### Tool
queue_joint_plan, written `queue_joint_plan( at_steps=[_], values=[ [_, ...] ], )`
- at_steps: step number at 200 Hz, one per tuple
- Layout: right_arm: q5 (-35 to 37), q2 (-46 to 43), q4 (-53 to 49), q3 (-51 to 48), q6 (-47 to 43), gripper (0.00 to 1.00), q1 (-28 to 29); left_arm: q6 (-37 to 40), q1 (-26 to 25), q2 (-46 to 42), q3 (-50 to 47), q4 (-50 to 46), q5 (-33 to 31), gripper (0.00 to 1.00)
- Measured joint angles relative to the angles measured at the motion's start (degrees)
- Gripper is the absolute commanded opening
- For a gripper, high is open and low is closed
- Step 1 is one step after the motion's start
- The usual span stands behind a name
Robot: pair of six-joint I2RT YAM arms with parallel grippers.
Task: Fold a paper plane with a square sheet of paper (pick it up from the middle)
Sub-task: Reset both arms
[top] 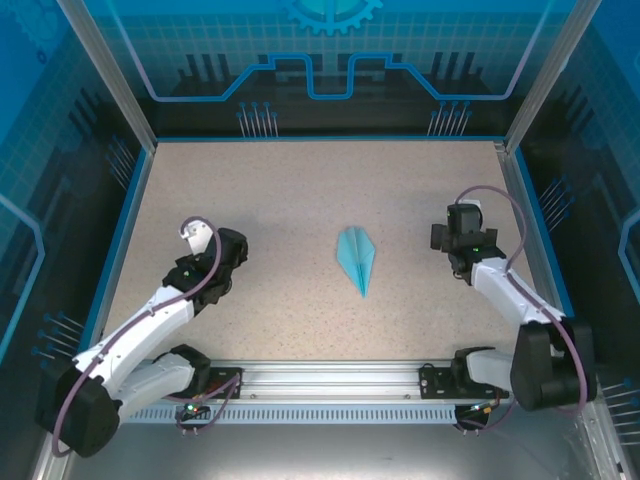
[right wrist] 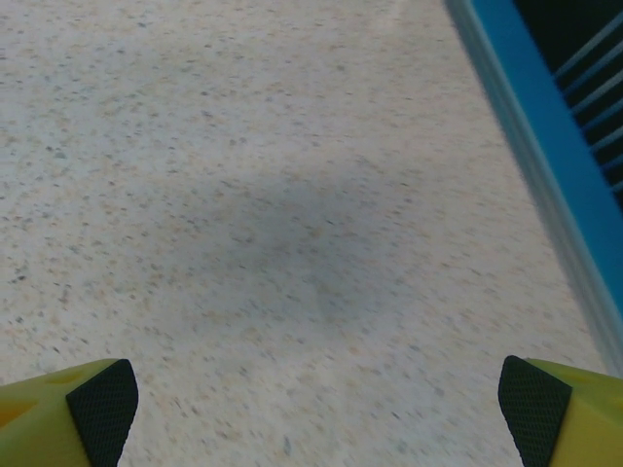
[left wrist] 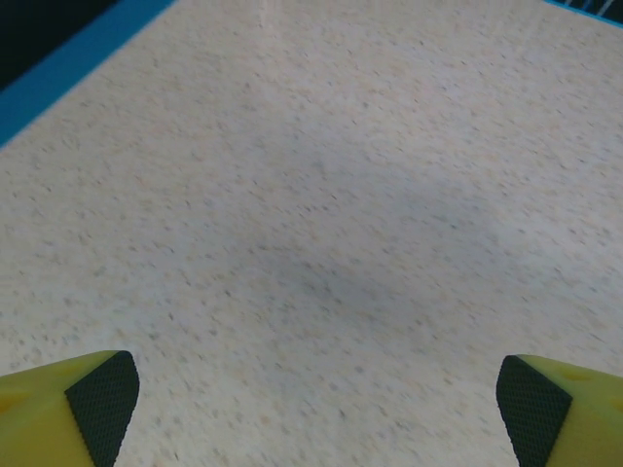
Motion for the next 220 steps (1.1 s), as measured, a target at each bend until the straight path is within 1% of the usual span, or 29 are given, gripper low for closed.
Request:
queue_joint_plan(
  at_steps=[29,44,62,85,102,132,149,171,197,220],
  values=[
    [-5.0,4.6,8.1,-0.5,-1.2,0.99,0.0,3.5,5.2,-3.0,-6.1,5.3,0.3,0.98],
    [-6.9,5.6,12.9,-1.1,-1.7,1.0,0.0,5.2,7.4,-3.9,-7.3,8.6,1.6,0.98],
    [-8.9,7.0,18.9,-2.5,-2.7,0.99,0.0,8.0,8.6,-3.6,-7.5,12.6,2.6,0.98],
    [-10.6,9.0,26.1,-5.1,-4.4,0.99,0.0,12.6,9.4,-0.8,-7.5,16.3,3.3,0.98],
    [-11.6,9.5,33.3,-9.6,-5.7,0.99,0.0,15.9,10.8,2.0,-7.5,18.9,5.1,0.98],
    [-13.1,12.0,46.3,-17.0,-8.9,0.99,1.0,21.5,12.4,7.1,-10.1,29.9,8.2,0.99],
    [-14.6,13.7,48.1,-17.4,-9.9,0.99,1.5,24.0,13.4,9.4,-12.9,35.4,10.9,0.98],
    [-15.3,13.8,49.5,-16.6,-10.0,0.99,0.9,27.0,15.7,12.1,-15.1,43.3,15.2,0.98],
    [-16.0,13.8,50.9,-16.2,-10.0,0.99,0.7,29.1,19.0,15.6,-15.2,51.0,21.5,0.99],
    [-16.4,13.8,51.1,-16.1,-10.0,1.0,0.7,31.4,20.5,19.6,-15.0,57.5,26.3,0.99]
  ],
)
